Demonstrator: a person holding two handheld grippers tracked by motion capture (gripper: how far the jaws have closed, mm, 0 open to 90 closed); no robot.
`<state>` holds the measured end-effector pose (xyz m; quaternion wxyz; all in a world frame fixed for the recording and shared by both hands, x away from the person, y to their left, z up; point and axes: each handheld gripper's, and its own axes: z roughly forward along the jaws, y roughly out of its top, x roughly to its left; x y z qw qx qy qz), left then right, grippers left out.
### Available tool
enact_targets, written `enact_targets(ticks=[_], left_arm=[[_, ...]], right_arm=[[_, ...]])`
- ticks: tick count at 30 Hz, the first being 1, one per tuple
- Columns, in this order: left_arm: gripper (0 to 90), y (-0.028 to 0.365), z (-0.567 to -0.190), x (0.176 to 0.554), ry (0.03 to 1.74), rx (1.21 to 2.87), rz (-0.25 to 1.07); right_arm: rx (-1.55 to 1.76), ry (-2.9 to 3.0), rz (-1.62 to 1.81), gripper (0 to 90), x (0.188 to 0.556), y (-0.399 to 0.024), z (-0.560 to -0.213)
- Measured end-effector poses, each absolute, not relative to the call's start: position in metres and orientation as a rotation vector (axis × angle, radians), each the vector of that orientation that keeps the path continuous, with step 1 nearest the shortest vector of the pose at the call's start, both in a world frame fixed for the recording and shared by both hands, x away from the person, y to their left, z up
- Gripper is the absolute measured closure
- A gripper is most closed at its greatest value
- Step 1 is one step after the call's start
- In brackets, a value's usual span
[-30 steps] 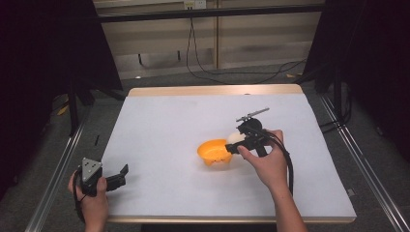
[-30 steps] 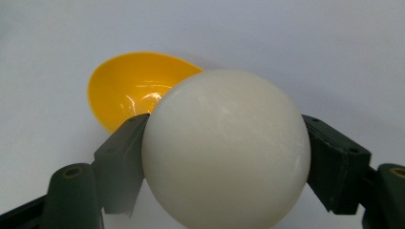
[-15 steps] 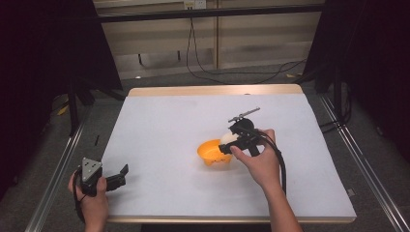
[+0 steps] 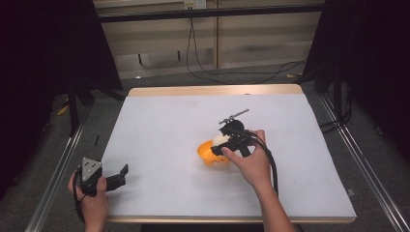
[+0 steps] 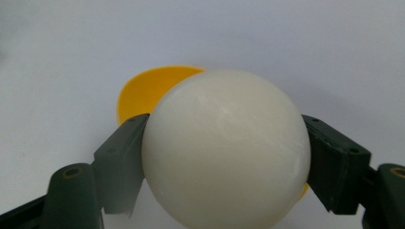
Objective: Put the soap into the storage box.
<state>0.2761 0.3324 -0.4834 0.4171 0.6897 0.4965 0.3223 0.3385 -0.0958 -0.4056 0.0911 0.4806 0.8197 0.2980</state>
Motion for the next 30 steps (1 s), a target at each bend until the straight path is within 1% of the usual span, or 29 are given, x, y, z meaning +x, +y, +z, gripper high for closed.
enact_targets(ticks=[17,30], left_arm=[[0.2,0.333,-0.483,0.276,1.248,1.729,0.805],[0.2,0.333,-0.484,0.276,1.250,1.725,0.799]], right_arm=[[1.439,2.447,0.826,23.7,0.345,-0.078,-0.419],[1.481,2.452,0.804,23.6,0.347,-0.076,-0.428]])
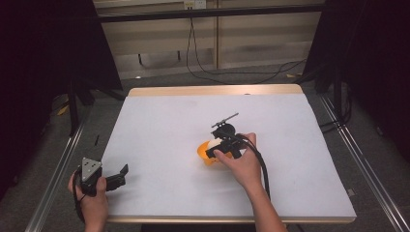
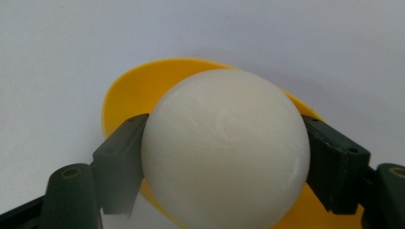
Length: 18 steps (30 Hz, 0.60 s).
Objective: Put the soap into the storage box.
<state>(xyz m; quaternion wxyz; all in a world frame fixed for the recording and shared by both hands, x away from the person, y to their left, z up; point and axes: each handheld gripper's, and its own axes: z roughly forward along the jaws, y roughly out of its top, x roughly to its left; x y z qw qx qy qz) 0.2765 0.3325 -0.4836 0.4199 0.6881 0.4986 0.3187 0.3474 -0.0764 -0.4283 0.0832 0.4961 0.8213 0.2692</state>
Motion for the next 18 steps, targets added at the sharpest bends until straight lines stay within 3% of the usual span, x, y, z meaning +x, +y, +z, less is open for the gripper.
enact_targets(ticks=[18], left_arm=[[0.2,0.333,-0.484,0.276,1.250,1.724,0.800]], right_arm=[[1.482,2.439,0.812,14.3,0.342,-0.083,-0.422]])
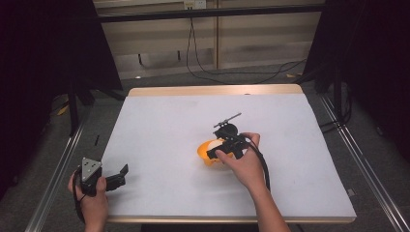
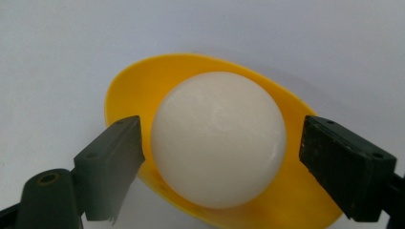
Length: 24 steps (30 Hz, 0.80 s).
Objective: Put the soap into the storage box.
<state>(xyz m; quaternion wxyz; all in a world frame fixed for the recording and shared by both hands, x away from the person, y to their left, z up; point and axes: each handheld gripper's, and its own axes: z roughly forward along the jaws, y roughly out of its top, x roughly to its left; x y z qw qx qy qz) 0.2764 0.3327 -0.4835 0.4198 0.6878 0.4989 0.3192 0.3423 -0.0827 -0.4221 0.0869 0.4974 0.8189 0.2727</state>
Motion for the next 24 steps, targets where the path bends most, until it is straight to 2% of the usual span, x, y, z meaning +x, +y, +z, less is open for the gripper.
enact_targets(ticks=[24], left_arm=[[0.2,0.333,-0.484,0.276,1.251,1.723,0.804]], right_arm=[[1.522,2.366,0.836,2.7,0.333,-0.121,-0.409]])
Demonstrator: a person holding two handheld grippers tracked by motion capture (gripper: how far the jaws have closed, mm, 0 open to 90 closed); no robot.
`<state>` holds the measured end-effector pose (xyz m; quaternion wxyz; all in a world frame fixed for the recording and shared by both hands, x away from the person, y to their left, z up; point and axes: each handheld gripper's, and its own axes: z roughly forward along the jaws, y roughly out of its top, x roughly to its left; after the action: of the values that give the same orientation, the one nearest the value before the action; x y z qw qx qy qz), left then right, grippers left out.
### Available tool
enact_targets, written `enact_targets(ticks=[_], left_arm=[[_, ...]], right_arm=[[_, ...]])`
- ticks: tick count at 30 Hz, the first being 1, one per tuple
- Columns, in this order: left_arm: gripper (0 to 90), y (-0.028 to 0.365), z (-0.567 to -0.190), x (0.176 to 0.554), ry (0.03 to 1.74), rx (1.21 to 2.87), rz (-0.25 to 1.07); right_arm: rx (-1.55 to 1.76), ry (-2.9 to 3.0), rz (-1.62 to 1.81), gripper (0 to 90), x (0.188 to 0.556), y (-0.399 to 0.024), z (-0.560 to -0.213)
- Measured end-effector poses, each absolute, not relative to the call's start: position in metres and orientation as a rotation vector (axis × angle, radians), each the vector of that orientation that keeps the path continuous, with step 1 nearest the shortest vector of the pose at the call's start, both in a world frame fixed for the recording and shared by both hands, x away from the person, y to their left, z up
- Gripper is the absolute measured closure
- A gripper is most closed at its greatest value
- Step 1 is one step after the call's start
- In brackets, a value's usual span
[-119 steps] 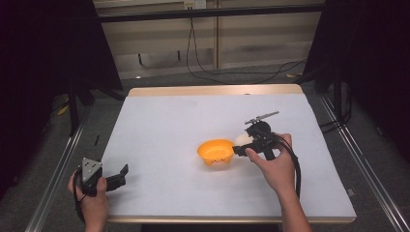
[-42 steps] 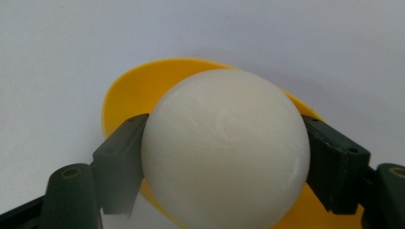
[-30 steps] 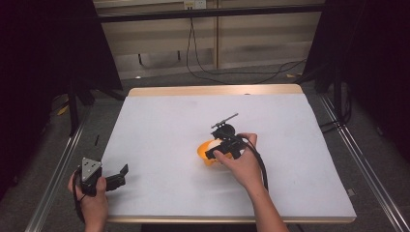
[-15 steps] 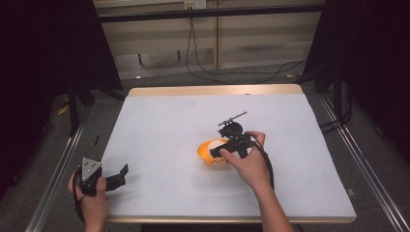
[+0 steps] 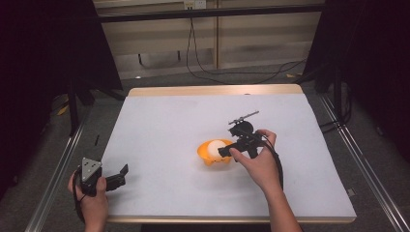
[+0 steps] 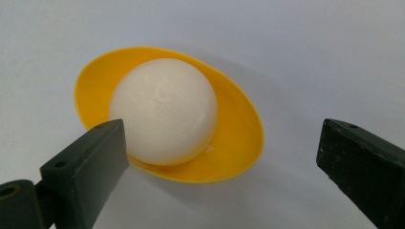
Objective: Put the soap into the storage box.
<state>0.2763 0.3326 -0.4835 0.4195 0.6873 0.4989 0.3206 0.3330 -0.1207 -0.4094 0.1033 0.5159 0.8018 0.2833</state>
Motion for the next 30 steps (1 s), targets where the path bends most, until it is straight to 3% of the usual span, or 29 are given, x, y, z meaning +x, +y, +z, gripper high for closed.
enact_targets(ticks=[30], left_arm=[[0.2,0.332,-0.483,0.276,1.249,1.729,0.809]], right_arm=[[1.608,2.275,0.794,2.0,0.321,-0.172,-0.417]])
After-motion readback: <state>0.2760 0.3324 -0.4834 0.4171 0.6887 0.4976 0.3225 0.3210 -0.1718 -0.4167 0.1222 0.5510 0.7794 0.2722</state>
